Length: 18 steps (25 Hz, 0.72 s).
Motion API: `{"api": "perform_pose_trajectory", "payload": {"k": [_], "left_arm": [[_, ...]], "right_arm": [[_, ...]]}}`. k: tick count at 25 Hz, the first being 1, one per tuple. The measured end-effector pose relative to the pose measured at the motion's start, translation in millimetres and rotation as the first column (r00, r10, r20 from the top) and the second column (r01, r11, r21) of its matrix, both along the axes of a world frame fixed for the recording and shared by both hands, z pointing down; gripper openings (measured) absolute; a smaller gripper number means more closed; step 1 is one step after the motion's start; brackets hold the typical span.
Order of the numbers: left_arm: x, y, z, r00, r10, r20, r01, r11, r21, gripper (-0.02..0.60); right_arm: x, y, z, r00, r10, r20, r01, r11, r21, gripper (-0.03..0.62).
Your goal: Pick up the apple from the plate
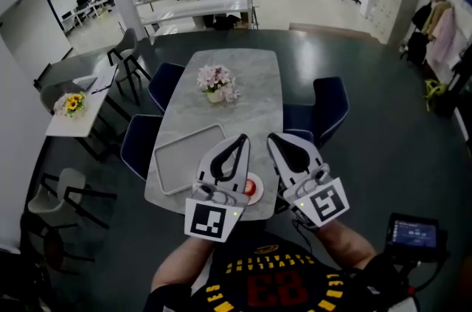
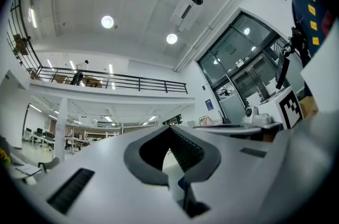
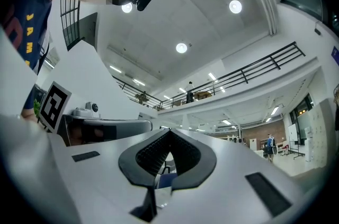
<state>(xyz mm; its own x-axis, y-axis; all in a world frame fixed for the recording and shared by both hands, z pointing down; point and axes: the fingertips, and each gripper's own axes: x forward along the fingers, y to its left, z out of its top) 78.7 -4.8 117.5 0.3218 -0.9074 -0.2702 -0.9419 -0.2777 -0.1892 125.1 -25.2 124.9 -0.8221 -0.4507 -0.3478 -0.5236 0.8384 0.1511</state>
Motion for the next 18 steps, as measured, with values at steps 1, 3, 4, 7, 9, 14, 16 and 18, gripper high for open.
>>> {"api": "perform_pose_trajectory", "payload": {"k": [1, 3, 4, 7, 9, 14, 16, 18], "left_arm": [[0.1, -0.1, 0.8, 1.0, 0.0, 0.0, 0.0, 1.0, -0.002, 0.0], [1.4, -0.8, 2.5, 1.0, 0.002, 0.002, -0.002, 1.0, -0.005, 0.0], [2.9, -1.6, 3.9, 1.0, 0.004, -0.001, -0.004, 1.0, -0.01, 0.0], [5.9, -3.7, 11.2, 1.0, 0.008, -0.006, -0.009, 0.999, -0.036, 0.0], [5.8, -4.8, 17.5, 1.0, 0.011, -0.003, -0.011, 0.998, -0.057, 0.0], [1.4, -15.6, 33.4, 1.0, 0.012, -0.003, -0.012, 0.996, -0.092, 0.0], [-3.5, -24.3, 37.5, 1.0, 0.009, -0.006, -0.01, 0.995, -0.102, 0.0], [-9.0, -33.8, 40.8, 1.0, 0.005, -0.008, -0.006, 0.994, -0.111, 0.0]], "right_arm": [[-1.3, 1.0, 1.9, 1.0, -0.006, 0.003, 0.006, 1.0, -0.006, 0.006], [-3.8, 1.9, 4.3, 1.0, -0.02, 0.013, 0.02, 1.0, -0.019, 0.006], [-3.9, 1.1, 5.7, 1.0, -0.021, 0.018, 0.022, 0.999, -0.028, 0.006], [-4.3, -3.4, 12.1, 1.0, -0.01, 0.015, 0.011, 0.999, -0.051, 0.006], [-5.8, -4.8, 15.3, 1.0, -0.007, 0.013, 0.007, 0.998, -0.058, 0.006], [-8.4, -17.8, 29.5, 1.0, 0.003, 0.007, -0.003, 0.998, -0.066, 0.006], [-10.3, -27.1, 34.5, 1.0, 0.013, 0.001, -0.013, 0.997, -0.08, 0.006], [-13.2, -35.8, 35.9, 1.0, 0.016, 0.005, -0.016, 0.996, -0.092, 0.006]]}}
